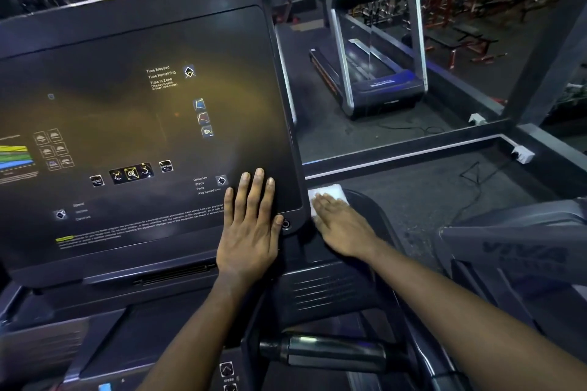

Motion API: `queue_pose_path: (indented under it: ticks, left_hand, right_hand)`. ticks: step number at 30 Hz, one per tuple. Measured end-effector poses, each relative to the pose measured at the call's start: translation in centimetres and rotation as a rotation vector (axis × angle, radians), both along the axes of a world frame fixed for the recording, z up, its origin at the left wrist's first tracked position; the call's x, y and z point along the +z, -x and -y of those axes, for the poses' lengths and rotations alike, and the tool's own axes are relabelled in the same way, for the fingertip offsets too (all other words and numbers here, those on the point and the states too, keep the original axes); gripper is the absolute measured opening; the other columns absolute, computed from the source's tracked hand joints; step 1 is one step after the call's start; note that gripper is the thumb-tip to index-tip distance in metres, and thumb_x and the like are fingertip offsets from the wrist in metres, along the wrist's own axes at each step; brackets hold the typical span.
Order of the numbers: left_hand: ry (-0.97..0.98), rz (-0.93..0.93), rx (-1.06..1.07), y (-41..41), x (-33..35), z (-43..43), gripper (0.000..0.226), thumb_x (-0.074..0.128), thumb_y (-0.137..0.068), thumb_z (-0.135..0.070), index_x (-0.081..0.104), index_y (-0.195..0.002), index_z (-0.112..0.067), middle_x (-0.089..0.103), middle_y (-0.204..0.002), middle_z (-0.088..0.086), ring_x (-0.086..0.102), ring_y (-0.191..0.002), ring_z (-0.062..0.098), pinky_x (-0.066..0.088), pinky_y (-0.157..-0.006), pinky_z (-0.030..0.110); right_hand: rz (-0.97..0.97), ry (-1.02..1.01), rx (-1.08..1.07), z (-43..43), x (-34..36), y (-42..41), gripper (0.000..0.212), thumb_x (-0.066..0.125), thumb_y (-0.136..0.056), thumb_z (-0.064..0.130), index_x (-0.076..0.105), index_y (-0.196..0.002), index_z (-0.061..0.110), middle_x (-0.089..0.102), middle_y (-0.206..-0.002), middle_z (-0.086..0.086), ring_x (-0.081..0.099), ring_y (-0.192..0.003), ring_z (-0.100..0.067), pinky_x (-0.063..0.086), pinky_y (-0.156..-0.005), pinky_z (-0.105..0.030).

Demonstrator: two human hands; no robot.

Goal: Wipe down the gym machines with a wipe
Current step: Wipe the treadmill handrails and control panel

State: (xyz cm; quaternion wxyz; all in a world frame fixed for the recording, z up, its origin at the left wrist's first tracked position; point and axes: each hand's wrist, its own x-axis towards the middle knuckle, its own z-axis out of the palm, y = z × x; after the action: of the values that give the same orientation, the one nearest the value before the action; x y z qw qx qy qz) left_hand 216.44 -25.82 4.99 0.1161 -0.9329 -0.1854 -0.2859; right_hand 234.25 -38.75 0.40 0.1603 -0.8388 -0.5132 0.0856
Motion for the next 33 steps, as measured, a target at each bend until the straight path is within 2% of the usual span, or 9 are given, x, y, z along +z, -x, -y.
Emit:
queue_pose_path:
  ticks: [6, 11, 16, 19, 22, 25, 29, 31, 33]
  left_hand:
    - [-0.009, -0.004, 0.007, -0.2, 0.0, 0.0, 0.065, 0.037, -0.103, -0.035, 0.019, -0.161, -0.010, 0.008, -0.170, 0.010, 0.003, -0.157, 0.029, 0.004, -0.126, 0.052]
    - [-0.005, -0.018, 0.020, -0.1, 0.2, 0.1, 0.065, 0.038, -0.103, -0.034, 0.020, -0.161, -0.010, 0.008, -0.170, 0.010, 0.003, -0.157, 0.028, 0.003, -0.126, 0.051]
    - [0.016, -0.014, 0.003, 0.0, 0.3, 0.1, 0.065, 0.039, -0.103, -0.033, 0.020, -0.160, -0.009, 0.008, -0.170, 0.010, 0.002, -0.157, 0.028, 0.002, -0.126, 0.051]
    - [0.016, -0.015, 0.007, 0.0, 0.2, 0.1, 0.066, 0.041, -0.103, -0.033, 0.019, -0.161, -0.009, 0.006, -0.170, 0.010, 0.002, -0.157, 0.029, 0.006, -0.126, 0.053]
    - [0.002, -0.025, 0.012, -0.1, 0.0, 0.0, 0.066, 0.039, -0.103, -0.033, 0.018, -0.161, -0.009, 0.003, -0.170, 0.009, 0.002, -0.157, 0.029, 0.007, -0.126, 0.054]
    - [-0.001, -0.019, 0.011, -0.1, -0.1, -0.1, 0.066, 0.040, -0.102, -0.032, 0.019, -0.160, -0.009, 0.003, -0.170, 0.009, 0.002, -0.157, 0.029, 0.007, -0.125, 0.055]
    - [0.001, -0.017, 0.007, -0.2, -0.1, -0.1, 0.065, 0.036, -0.103, -0.034, 0.019, -0.160, -0.009, 0.001, -0.170, 0.008, 0.003, -0.157, 0.030, 0.007, -0.125, 0.055]
    - [-0.004, -0.022, 0.019, -0.2, -0.1, -0.1, 0.065, 0.036, -0.103, -0.034, 0.018, -0.161, -0.009, 0.000, -0.170, 0.009, 0.002, -0.157, 0.030, 0.007, -0.125, 0.055]
    - [-0.005, -0.029, 0.020, -0.1, -0.1, 0.0, 0.065, 0.035, -0.103, -0.034, 0.018, -0.161, -0.009, 0.001, -0.170, 0.009, 0.002, -0.157, 0.030, 0.007, -0.125, 0.056]
  right_hand:
    - [0.040, -0.081, 0.110, 8.0, -1.2, 4.0, 0.056, 0.023, -0.109, 0.041, 0.023, -0.161, 0.018, 0.017, -0.167, 0.004, 0.012, -0.154, -0.009, -0.002, -0.121, -0.022]
    - [0.020, -0.060, -0.100, 4.1, -0.6, 1.8, 0.058, 0.028, -0.109, 0.036, 0.024, -0.159, 0.007, 0.019, -0.167, -0.008, 0.013, -0.155, -0.018, 0.002, -0.124, -0.027]
    - [0.024, -0.110, 0.119, 6.4, -1.3, 7.5, 0.056, 0.026, -0.109, 0.036, 0.023, -0.160, 0.015, 0.018, -0.166, 0.000, 0.013, -0.155, -0.012, -0.002, -0.122, -0.023]
    - [0.042, -0.107, 0.040, 7.6, -1.2, 4.8, 0.055, 0.025, -0.110, 0.037, 0.021, -0.161, 0.019, 0.016, -0.167, 0.004, 0.011, -0.154, -0.009, -0.003, -0.121, -0.022]
    - [0.028, -0.031, -0.030, 4.0, -0.2, 0.4, 0.054, 0.025, -0.111, 0.035, 0.021, -0.160, 0.013, 0.016, -0.168, -0.002, 0.011, -0.155, -0.014, 0.003, -0.123, -0.028]
    - [-0.011, 0.026, 0.014, -0.5, 0.3, -1.1, 0.054, 0.026, -0.111, 0.032, 0.020, -0.160, 0.011, 0.014, -0.168, -0.005, 0.009, -0.156, -0.016, 0.005, -0.124, -0.031]
    - [0.001, 0.033, 0.121, -1.2, 0.2, -1.4, 0.054, 0.026, -0.110, 0.034, 0.021, -0.160, 0.015, 0.016, -0.168, 0.000, 0.011, -0.155, -0.014, 0.006, -0.126, -0.032]
    - [0.002, 0.034, 0.076, -1.5, 0.4, -3.0, 0.052, 0.028, -0.110, 0.034, 0.028, -0.159, 0.017, 0.025, -0.166, 0.000, 0.020, -0.154, -0.016, 0.012, -0.125, -0.035]
    - [-0.029, 0.049, -0.053, -2.3, 0.6, -4.6, 0.047, 0.032, -0.108, 0.034, 0.043, -0.152, 0.022, 0.042, -0.158, -0.002, 0.036, -0.147, -0.021, 0.029, -0.121, -0.040]
